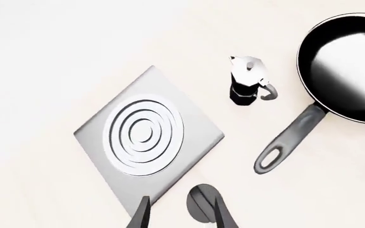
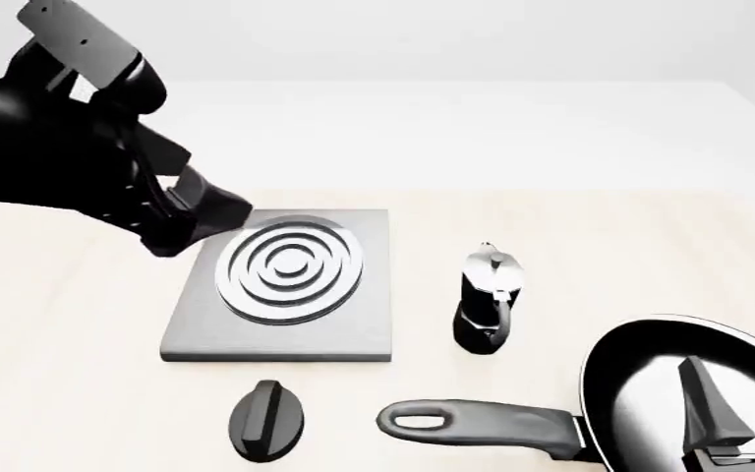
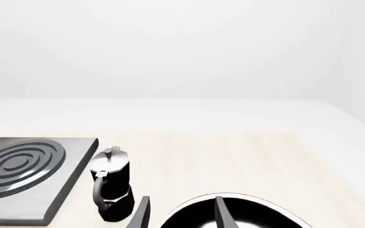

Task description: Put the frying pan on the stove.

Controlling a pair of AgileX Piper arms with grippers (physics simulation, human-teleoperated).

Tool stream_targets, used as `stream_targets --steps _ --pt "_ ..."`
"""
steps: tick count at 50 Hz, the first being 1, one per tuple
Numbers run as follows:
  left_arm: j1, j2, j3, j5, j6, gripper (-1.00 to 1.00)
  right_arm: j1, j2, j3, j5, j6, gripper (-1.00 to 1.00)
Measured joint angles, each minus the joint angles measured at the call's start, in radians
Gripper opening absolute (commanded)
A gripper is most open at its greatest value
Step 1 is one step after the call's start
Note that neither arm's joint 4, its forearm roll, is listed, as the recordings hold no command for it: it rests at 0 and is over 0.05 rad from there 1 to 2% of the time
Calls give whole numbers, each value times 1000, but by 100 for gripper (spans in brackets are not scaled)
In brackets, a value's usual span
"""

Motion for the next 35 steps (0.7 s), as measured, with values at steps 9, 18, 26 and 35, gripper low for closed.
stream_targets --steps 9,18,26,35 --pt "-68 74 -77 84 63 100 0 0 0 0 0 100" --pt "-126 153 -113 120 125 100 0 0 0 0 0 100" --pt "-169 224 -136 133 172 100 0 0 0 0 0 100" --pt "-196 297 -158 140 216 100 0 0 0 0 0 100"
